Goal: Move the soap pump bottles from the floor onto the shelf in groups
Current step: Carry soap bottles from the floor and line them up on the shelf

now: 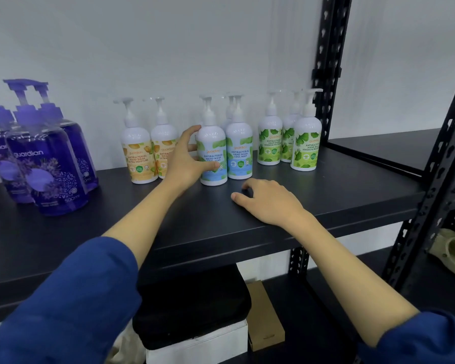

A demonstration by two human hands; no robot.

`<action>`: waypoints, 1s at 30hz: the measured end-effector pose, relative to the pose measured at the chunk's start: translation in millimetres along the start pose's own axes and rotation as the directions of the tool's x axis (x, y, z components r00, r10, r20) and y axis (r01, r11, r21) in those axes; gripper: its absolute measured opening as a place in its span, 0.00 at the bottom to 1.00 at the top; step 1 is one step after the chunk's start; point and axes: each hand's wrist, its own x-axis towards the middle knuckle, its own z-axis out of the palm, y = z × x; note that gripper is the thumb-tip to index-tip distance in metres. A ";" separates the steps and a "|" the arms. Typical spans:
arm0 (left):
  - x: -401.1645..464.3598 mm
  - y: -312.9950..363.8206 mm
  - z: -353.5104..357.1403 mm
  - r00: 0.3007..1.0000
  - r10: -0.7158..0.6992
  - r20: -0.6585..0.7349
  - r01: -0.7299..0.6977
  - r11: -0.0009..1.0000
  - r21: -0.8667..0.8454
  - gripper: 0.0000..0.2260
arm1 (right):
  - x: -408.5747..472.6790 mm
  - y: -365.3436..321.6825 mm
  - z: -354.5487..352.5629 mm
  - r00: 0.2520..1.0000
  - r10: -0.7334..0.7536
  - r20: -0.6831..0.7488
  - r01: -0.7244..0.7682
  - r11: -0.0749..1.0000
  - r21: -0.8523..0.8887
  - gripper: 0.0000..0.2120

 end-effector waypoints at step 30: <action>1.8 0.7 5.8 0.997 0.066 -0.043 -0.061 0.991 0.119 0.38 | 3.4 2.1 1.9 1.000 -0.012 -0.006 0.012 1.000 -0.002 0.23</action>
